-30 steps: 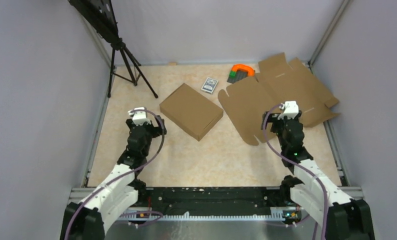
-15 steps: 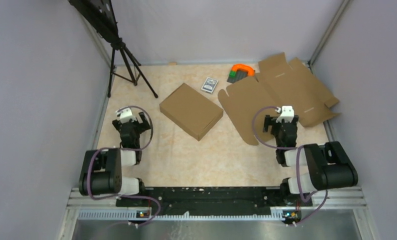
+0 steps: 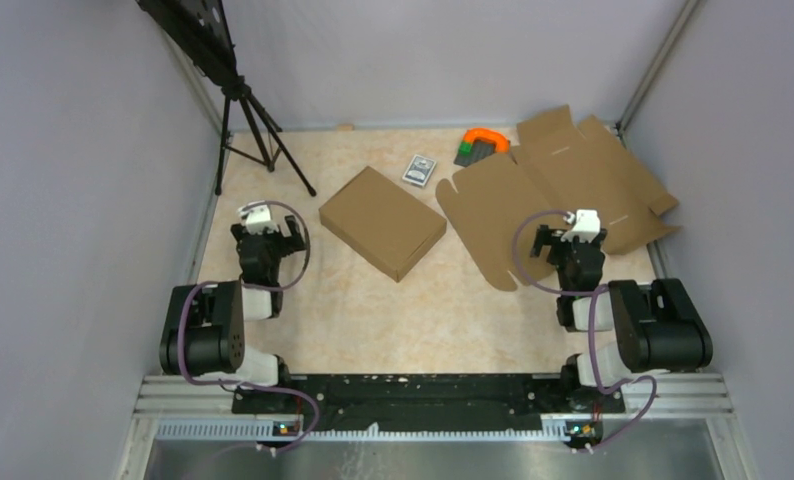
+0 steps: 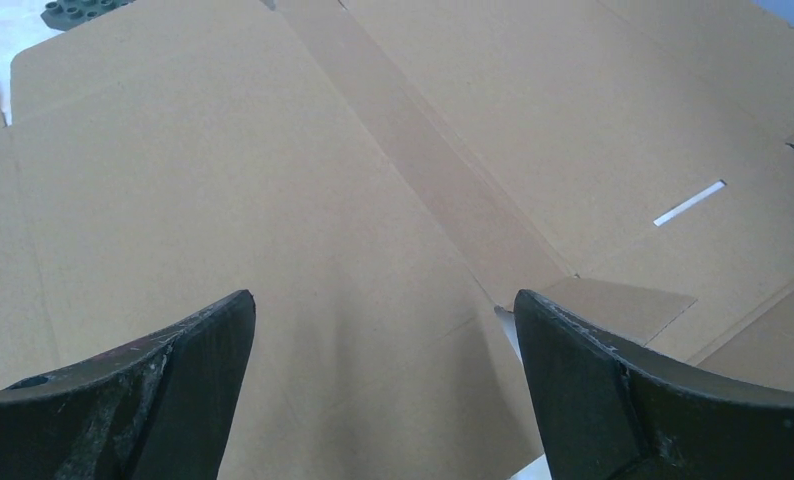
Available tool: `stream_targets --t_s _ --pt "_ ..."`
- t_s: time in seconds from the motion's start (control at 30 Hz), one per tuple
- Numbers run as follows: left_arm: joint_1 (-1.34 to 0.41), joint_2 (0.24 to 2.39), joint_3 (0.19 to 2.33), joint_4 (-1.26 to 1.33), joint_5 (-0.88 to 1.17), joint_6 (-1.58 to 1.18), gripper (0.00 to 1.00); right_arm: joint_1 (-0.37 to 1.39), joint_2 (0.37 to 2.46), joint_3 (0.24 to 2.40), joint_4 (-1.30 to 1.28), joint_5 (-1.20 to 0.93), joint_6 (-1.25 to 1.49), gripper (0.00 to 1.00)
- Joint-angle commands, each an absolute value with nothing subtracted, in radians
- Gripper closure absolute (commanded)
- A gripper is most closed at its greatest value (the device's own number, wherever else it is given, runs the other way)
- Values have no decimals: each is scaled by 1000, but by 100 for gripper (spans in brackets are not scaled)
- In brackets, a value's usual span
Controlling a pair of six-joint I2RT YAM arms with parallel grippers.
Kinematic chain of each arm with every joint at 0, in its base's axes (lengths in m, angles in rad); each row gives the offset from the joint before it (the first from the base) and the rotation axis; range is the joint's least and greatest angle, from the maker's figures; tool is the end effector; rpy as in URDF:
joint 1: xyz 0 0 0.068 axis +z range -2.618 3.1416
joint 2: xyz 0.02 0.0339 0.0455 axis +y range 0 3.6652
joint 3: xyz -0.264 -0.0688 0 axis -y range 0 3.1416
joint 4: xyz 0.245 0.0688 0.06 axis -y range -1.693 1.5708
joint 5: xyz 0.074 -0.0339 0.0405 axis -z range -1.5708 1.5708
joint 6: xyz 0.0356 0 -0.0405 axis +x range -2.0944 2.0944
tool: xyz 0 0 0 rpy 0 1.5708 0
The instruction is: Fold the paper box
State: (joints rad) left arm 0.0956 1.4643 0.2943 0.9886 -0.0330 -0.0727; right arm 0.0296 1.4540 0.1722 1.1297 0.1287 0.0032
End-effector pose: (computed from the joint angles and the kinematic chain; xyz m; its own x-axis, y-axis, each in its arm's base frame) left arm 0.2493 0.0251 0.1541 -0.1698 -0.0892 -0.9814 -0.1404 0.9879 -0.0655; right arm 0.2247 0.0021 0.1414 -0.1511 -0.0013 -0.9885 0.0979 0.9951 -0.0163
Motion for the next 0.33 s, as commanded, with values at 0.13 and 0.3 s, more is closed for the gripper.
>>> stream_targets --t_s 0.13,0.3 --pt "97 1461 330 992 24 -47 1 28 1457 195 1195 109 17 1" --pt "95 1457 327 994 24 -47 1 28 1457 195 1197 108 18 1"
